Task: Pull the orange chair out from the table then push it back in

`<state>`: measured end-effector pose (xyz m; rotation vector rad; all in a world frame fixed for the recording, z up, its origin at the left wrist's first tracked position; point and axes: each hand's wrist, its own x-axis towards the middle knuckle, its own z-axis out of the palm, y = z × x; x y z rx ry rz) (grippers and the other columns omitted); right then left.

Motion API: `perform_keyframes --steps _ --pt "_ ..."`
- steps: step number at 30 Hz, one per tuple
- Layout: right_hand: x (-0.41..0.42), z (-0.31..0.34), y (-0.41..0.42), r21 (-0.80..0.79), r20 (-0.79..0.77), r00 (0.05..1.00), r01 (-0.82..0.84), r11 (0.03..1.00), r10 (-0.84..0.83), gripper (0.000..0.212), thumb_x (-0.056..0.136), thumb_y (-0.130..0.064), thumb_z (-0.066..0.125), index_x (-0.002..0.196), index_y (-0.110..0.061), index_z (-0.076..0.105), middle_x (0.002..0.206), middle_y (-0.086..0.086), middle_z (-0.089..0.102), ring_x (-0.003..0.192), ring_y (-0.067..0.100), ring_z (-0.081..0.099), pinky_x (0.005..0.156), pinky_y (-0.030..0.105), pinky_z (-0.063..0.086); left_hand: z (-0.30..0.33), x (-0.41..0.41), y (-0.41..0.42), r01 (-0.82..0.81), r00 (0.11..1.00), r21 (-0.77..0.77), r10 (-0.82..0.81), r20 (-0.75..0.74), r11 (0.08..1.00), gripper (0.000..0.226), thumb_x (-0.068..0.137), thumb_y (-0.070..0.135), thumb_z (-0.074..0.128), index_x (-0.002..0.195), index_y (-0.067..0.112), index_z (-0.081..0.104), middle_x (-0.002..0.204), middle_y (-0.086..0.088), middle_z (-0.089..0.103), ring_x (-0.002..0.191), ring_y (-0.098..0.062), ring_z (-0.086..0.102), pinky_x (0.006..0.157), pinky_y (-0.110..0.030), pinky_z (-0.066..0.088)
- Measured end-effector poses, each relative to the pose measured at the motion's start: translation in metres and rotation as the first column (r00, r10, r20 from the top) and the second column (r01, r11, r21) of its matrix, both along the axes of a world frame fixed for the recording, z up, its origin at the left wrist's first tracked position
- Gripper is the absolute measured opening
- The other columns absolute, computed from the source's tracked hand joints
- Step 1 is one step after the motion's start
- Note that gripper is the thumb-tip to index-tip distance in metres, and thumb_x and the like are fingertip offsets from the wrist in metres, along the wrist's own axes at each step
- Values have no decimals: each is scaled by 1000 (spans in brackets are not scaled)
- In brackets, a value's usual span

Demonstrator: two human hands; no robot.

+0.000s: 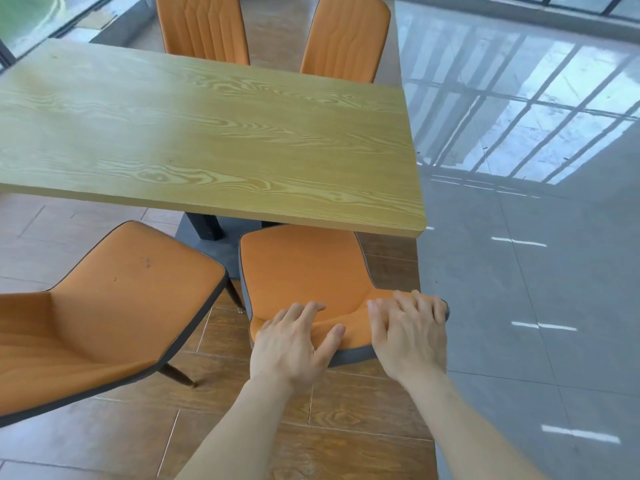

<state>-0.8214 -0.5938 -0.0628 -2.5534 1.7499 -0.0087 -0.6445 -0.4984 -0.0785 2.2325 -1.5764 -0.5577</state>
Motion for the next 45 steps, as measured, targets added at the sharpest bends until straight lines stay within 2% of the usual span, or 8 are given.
perform_keyframes --steps 2,3,9,17,22,26,34,45 --pt "-5 8 0 92 -24 1000 3 996 -1 94 97 -70 -10 147 -28 57 159 10 48 151 35 33 125 58 13 5 1 -1 20 1000 30 -19 -10 999 71 90 84 16 142 44 41 132 13 58 123 -18 52 112 -42 36" --pt "-9 13 -2 118 -3 1000 1 993 -1 92 96 -73 -10 154 -30 47 166 9 38 156 33 23 127 57 7 11 1 -3 22 1000 22 -22 0 1000 72 90 85 16 144 43 40 136 13 56 127 -18 49 119 -43 29" --pt "-58 65 -42 157 126 990 35 987 -56 95 87 -85 -10 164 -38 22 175 3 9 161 24 1 129 52 -2 70 -23 -70 67 995 -105 -59 76 992 78 91 85 17 152 39 32 151 11 45 142 -14 37 126 -42 14" --pt "-190 153 -188 65 184 975 118 991 -128 97 82 -88 -5 164 -40 15 175 2 0 161 25 -4 129 53 -6 165 -149 -241 190 976 -226 -159 149 955 79 88 84 17 155 43 26 159 12 33 149 -16 25 127 -44 7" --pt "-287 204 -309 10 214 962 171 985 -169 105 72 -93 -18 164 -45 1 174 -3 -12 159 22 -16 127 54 -13 221 -231 -372 231 963 -313 -170 208 921 80 88 87 13 156 45 19 165 12 24 154 -15 13 127 -44 -3" --pt "-336 229 -395 -7 210 958 200 980 -195 103 73 -94 -15 163 -45 -5 173 -3 -17 158 21 -21 126 54 -14 248 -275 -461 273 950 -350 -193 247 896 81 87 87 15 157 46 14 168 8 19 156 -16 7 126 -44 -8" --pt "-354 241 -599 -55 177 970 180 982 -168 104 72 -94 -14 163 -45 -6 173 -3 -19 158 21 -22 126 54 -16 244 -285 -665 257 951 -376 -164 262 890 91 81 92 3 159 45 10 170 7 12 156 -17 2 126 -46 -11" --pt "-305 297 -939 -118 161 979 146 982 -126 97 79 -91 -6 164 -44 -4 173 -4 -16 158 20 -21 126 52 -16 282 -228 -996 188 958 -394 -80 274 899 88 84 89 10 158 43 13 169 7 15 156 -19 4 126 -49 -6"
